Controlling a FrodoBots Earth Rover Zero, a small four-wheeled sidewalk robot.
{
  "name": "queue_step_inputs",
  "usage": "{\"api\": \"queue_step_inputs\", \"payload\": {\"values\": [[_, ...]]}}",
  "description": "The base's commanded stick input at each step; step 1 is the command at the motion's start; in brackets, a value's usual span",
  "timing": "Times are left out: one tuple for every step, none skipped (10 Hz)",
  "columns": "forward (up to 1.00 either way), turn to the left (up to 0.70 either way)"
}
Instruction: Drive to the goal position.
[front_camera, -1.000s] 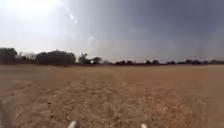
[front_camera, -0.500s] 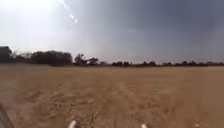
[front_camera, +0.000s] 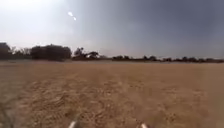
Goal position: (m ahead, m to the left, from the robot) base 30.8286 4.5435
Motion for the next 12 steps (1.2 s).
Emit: {"api": "queue_step_inputs", "payload": {"values": [[1.0, 0.0], [1.0, 0.0], [1.0, 0.0], [1.0, 0.0], [1.0, 0.0], [1.0, 0.0], [1.0, 0.0], [1.0, 0.13], [1.0, 0.27], [1.0, 0.15], [1.0, 0.0], [1.0, 0.0]]}}
